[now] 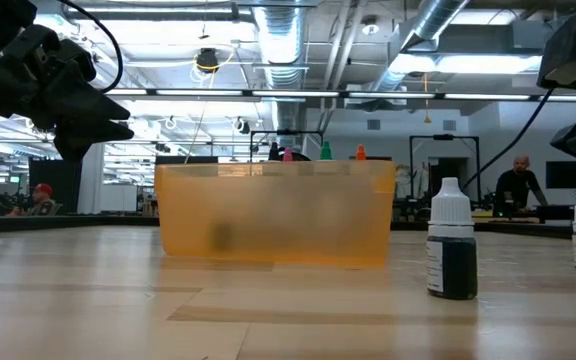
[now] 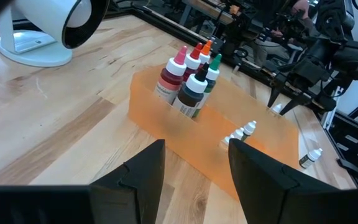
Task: Pick & Place food coloring
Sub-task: Put the small blue food coloring bottle into the orange bin
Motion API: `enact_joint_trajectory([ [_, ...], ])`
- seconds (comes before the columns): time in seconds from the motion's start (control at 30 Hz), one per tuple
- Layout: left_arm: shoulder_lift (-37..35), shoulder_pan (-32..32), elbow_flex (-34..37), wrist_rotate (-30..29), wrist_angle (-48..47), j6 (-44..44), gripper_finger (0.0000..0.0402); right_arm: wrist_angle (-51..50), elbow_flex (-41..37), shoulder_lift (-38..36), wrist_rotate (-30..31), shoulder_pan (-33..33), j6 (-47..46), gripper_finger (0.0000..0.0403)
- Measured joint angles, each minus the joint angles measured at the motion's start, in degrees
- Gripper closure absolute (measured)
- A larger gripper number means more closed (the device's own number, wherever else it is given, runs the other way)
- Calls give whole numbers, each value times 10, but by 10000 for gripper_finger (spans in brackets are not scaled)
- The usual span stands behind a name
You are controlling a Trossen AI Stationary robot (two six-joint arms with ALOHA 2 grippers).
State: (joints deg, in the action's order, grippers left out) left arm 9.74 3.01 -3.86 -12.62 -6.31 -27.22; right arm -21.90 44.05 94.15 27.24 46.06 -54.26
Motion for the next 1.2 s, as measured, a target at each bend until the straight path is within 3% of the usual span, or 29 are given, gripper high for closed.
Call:
enact_joint_trajectory([
  [0.73, 0, 0, 0, 0, 0, 0, 233, 14, 0, -1, -48, -29, 37, 275],
  [1.2, 0, 0, 0, 0, 0, 0, 233, 14, 0, -1, -48, -35, 33, 333],
])
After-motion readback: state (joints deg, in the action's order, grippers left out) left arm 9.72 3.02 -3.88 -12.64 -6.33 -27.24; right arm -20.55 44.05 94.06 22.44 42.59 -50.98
